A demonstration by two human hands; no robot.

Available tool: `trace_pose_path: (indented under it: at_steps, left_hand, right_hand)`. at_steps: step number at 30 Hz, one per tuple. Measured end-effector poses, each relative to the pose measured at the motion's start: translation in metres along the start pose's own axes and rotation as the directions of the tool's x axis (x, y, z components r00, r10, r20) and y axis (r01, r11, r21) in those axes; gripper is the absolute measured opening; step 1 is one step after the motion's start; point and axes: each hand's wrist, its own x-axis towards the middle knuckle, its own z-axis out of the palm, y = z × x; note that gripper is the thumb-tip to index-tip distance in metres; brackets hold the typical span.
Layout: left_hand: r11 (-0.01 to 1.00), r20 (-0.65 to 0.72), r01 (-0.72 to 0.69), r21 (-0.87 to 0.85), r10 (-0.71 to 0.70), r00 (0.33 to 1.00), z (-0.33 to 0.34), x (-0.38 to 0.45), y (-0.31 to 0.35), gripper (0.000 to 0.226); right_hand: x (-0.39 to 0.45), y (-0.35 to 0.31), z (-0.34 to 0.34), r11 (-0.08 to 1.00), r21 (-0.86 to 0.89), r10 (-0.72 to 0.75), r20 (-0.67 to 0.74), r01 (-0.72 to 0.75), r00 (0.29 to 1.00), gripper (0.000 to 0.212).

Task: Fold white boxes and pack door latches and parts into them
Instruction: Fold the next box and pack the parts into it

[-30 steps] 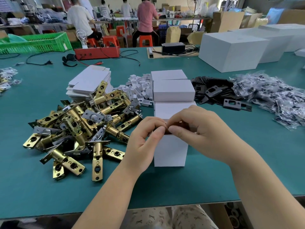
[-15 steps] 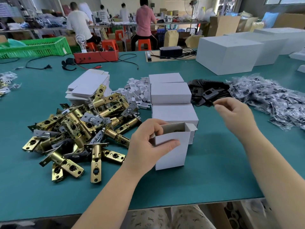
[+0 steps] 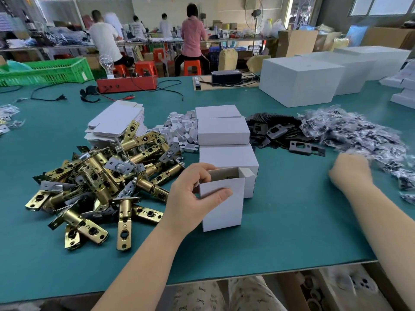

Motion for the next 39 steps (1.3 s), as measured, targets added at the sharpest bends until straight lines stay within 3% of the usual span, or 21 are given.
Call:
trace_pose_path:
  at_steps: [5, 8, 10, 14, 17, 19, 22, 25, 27, 30, 32, 35, 37, 39]
  left_hand:
    - [1.0, -0.018, 0.015, -0.016, -0.015, 1.0, 0.002, 0.001, -0.001, 0.033]
    - [0.999, -0.015, 0.02, -0.042, -0.02, 1.0, 0.003, 0.001, -0.002, 0.034]
    - [0.999, -0.014, 0.011, -0.048, -0.012, 1.0, 0.003, 0.0, -0.002, 0.034]
    - [0.999, -0.01, -0.01, -0.039, 0.01, 1.0, 0.003, -0.002, -0.002, 0.037]
    - [0.999, -0.015, -0.009, -0.039, 0.009, 1.0, 0.002, -0.003, 0.0, 0.038]
    - [0.999, -0.018, 0.005, -0.034, -0.005, 1.0, 0.002, -0.003, 0.0, 0.036]
    - [0.999, -0.009, 0.034, -0.041, -0.035, 0.999, 0.003, -0.004, 0.0, 0.034]
    - [0.998, -0.018, 0.026, -0.065, -0.027, 0.999, 0.007, -0.003, -0.001, 0.034]
    - [0.999, -0.045, -0.018, -0.041, 0.016, 0.999, 0.012, -0.001, 0.0, 0.032]
    - [0.995, -0.033, -0.09, 0.041, 0.092, 0.995, 0.022, 0.003, 0.003, 0.036]
    - [0.99, 0.005, -0.118, 0.073, 0.118, 0.993, 0.025, 0.005, 0.004, 0.035]
    - [0.975, 0.056, -0.189, 0.117, 0.183, 0.981, 0.021, 0.005, 0.001, 0.027]
    - [0.959, 0.071, -0.232, 0.163, 0.224, 0.972, 0.016, 0.003, -0.003, 0.03]
    - [0.958, 0.085, -0.24, 0.16, 0.229, 0.97, 0.014, 0.0, -0.005, 0.029]
  right_hand:
    - [-0.027, -0.027, -0.007, 0.949, 0.078, -0.306, -0.002, 0.305, 0.952, 0.017]
    - [-0.048, -0.047, -0.005, 0.836, 0.19, -0.519, -0.032, 0.515, 0.854, 0.015]
    - [-0.057, -0.056, -0.004, 0.763, 0.321, -0.591, -0.005, 0.561, 0.807, 0.022]
    - [-0.068, -0.068, 0.0, 0.627, 0.588, -0.621, -0.02, 0.511, 0.784, 0.032]
    - [-0.066, -0.071, 0.008, 0.654, 0.462, -0.658, -0.041, 0.599, 0.751, 0.027]
    - [-0.066, -0.069, 0.011, 0.672, 0.442, -0.656, -0.019, 0.594, 0.755, 0.022]
    - [-0.066, -0.069, 0.014, 0.684, 0.419, -0.622, -0.092, 0.597, 0.777, 0.019]
    - [-0.067, -0.072, 0.013, 0.672, 0.554, -0.495, -0.155, 0.491, 0.855, 0.016]
    - [-0.068, -0.073, 0.011, 0.653, 0.67, -0.373, -0.122, 0.353, 0.92, 0.012]
    - [-0.069, -0.076, 0.007, 0.625, 0.748, -0.267, -0.064, 0.224, 0.961, 0.02]
    - [-0.068, -0.079, 0.002, 0.485, 0.87, -0.179, 0.002, 0.086, 0.984, 0.025]
    - [-0.071, -0.084, -0.01, 0.16, 0.966, -0.146, 0.229, -0.205, 0.963, 0.019]
    - [-0.075, -0.087, -0.019, 0.074, 0.966, -0.195, 0.257, -0.246, 0.947, 0.026]
    - [-0.083, -0.091, -0.034, 0.03, 0.985, -0.23, 0.174, -0.171, 0.958, 0.023]
